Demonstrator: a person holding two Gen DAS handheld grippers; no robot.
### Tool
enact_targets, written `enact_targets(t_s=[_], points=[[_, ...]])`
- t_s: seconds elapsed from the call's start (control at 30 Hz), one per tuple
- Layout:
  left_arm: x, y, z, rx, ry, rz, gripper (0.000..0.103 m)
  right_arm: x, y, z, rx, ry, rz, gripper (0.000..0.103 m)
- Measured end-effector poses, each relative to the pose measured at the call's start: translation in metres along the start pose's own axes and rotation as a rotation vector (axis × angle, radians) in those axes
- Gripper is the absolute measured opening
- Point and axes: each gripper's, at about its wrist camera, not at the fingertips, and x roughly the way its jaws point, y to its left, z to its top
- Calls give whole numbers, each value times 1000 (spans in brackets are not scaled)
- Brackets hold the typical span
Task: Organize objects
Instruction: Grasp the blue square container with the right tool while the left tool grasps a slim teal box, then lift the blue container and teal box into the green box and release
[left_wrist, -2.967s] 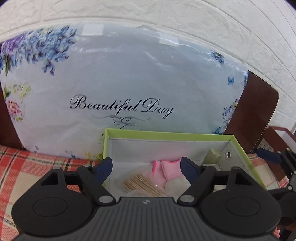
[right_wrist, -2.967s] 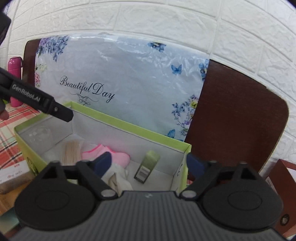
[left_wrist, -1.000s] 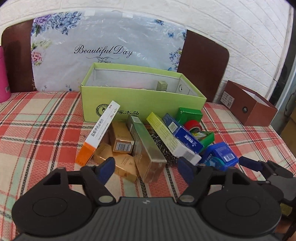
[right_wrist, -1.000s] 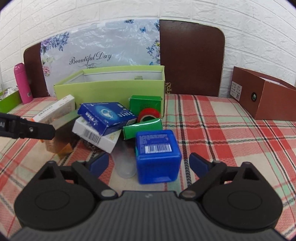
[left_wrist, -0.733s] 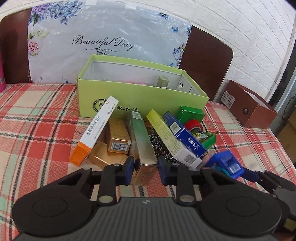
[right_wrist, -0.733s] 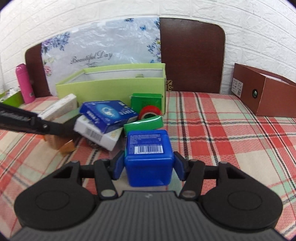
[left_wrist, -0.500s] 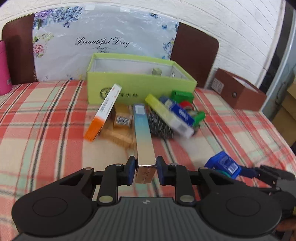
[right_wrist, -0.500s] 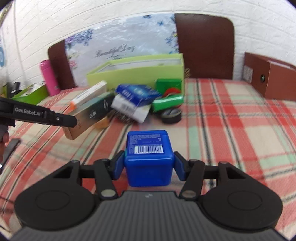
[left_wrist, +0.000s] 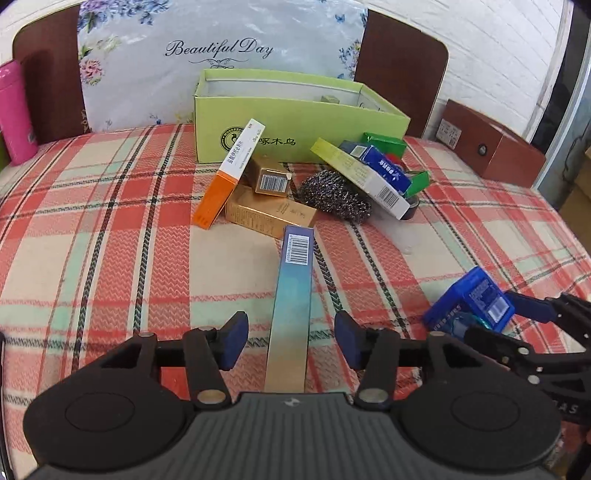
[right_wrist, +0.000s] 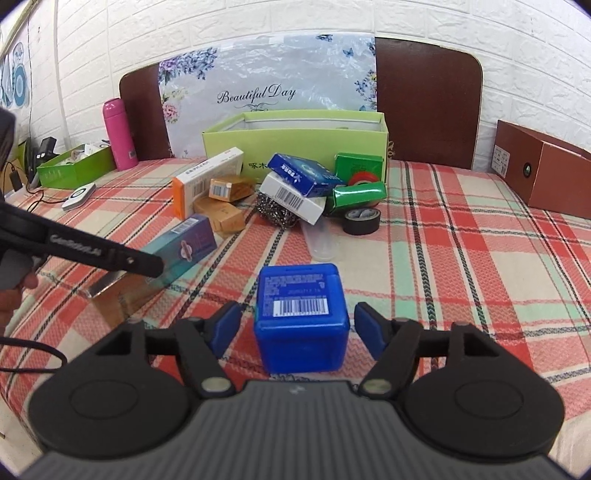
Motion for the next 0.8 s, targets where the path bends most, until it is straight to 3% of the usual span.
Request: enact_targets(t_s=[0.03, 0.1, 0.27, 0.5, 0.53, 0.57, 0.8], points=[[2, 1, 1, -8, 10, -6, 52, 1, -1, 0, 5, 3, -2, 68], [6, 2, 2, -21, 28, -36, 37, 4, -1, 1, 12, 15, -3, 68], [7, 2, 4, -32, 16, -9, 37, 12, 2, 1, -2, 28, 0, 68], [21, 6, 3, -37, 58, -11, 36, 22, 5, 2, -14, 50, -5, 65], [22, 6, 2, -39, 60, -22, 33, 23, 5, 1, -19, 55, -11, 60], [21, 7, 2, -40, 60, -30, 24, 24, 6, 1, -29, 59, -21, 55], [-8, 6, 7, -33, 11, -83, 22, 11, 3, 8, -9, 42, 46, 54]])
